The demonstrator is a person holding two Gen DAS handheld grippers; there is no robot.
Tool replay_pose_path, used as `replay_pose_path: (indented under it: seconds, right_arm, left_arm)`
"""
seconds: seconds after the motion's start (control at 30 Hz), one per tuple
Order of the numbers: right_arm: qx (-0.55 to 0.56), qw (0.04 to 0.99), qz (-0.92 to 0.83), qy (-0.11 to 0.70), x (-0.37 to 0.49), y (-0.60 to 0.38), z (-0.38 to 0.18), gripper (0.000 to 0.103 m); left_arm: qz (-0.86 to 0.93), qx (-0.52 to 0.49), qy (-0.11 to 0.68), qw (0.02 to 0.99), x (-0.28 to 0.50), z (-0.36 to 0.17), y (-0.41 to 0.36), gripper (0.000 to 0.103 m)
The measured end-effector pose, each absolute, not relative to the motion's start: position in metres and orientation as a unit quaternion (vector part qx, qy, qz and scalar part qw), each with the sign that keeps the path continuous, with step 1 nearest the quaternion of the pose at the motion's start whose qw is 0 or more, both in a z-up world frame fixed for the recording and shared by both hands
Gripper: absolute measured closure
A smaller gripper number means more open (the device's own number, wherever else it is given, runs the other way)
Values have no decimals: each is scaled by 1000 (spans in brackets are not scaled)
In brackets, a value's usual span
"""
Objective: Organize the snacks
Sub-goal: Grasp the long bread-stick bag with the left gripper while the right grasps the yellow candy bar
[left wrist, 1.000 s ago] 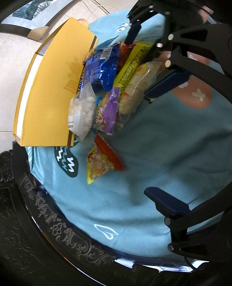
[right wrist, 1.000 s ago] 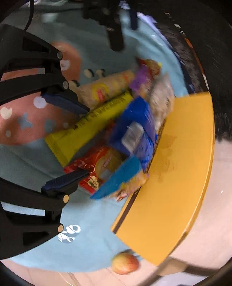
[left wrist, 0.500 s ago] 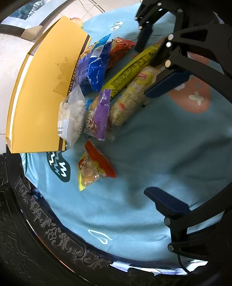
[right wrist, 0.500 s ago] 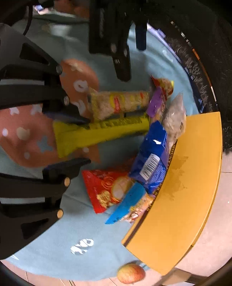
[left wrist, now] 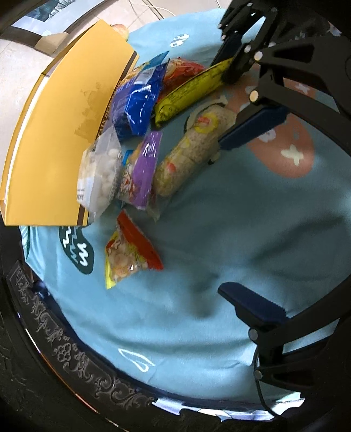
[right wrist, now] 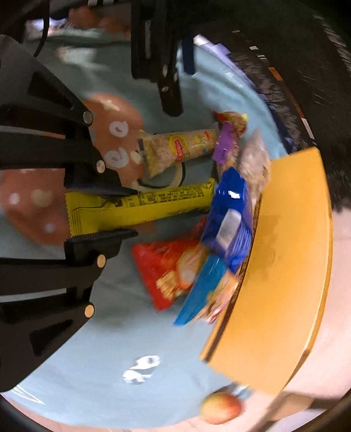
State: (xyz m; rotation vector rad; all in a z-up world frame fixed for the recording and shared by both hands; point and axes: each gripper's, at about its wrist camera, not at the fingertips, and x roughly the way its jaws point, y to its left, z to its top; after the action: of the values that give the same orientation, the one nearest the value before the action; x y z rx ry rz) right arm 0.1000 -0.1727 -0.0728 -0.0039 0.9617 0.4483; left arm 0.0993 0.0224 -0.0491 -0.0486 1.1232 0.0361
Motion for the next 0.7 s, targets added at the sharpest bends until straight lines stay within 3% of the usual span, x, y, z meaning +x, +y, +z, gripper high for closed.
replay_pose_path:
  seconds: [0.23, 0.7]
  right_arm:
    - [72, 868, 218, 441, 93, -219, -60, 79]
    - [41, 850, 226, 475, 93, -202, -78, 78]
  left_arm:
    - [23, -55, 554, 831, 116, -59, 6, 2]
    - [53, -119, 546, 828, 131, -42, 5, 2]
